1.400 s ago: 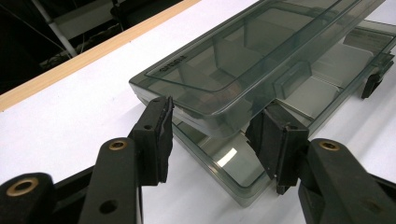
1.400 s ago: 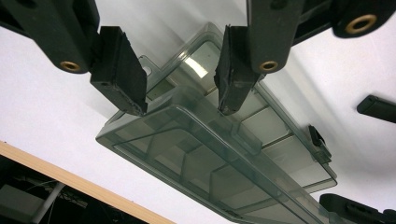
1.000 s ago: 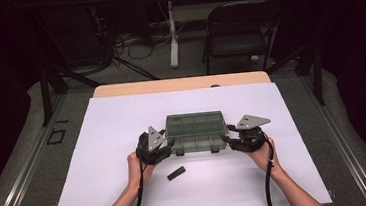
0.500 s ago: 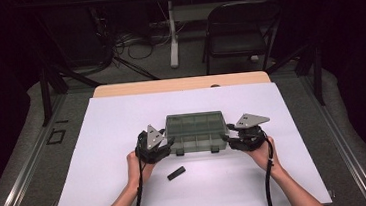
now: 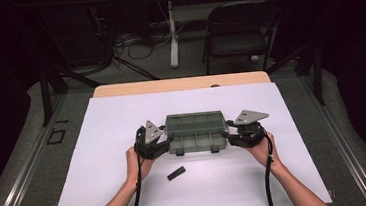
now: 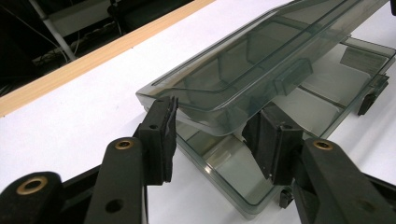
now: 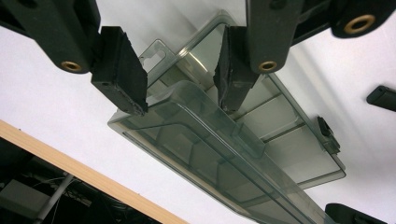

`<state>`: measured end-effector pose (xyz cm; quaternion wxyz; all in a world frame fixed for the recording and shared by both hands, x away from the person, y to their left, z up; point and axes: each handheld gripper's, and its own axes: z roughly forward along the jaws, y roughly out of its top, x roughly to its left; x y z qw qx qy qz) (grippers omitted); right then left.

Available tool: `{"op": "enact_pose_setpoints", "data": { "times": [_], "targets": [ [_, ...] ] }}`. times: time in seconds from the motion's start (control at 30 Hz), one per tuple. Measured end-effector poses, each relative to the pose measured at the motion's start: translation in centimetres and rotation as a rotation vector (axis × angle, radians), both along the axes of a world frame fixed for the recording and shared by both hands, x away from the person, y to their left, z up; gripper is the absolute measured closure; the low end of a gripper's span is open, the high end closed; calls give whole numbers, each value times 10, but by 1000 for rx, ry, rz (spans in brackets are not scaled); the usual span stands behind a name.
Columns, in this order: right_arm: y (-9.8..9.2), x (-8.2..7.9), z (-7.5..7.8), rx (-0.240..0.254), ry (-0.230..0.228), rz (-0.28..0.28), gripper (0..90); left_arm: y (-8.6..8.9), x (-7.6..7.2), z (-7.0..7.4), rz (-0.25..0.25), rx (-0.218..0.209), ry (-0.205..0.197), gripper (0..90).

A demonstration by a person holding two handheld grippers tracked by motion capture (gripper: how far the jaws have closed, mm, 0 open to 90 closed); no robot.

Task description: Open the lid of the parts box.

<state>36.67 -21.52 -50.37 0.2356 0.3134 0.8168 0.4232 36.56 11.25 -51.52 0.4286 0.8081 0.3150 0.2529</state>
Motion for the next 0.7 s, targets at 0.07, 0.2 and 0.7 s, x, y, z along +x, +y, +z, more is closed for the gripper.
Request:
{"op": "enact_pose_setpoints", "data": {
  "times": [0.07,0.2,0.7],
  "targets": [
    [0,0,0,0,-2,-1,525,0,1,1,0,-4,2,532],
    [1,1,3,-2,-15,4,524,1,3,2,0,-2,5,539],
    [3,8,13,-6,-38,3,532,6,12,13,-14,-29,16,601]
  ]
}}
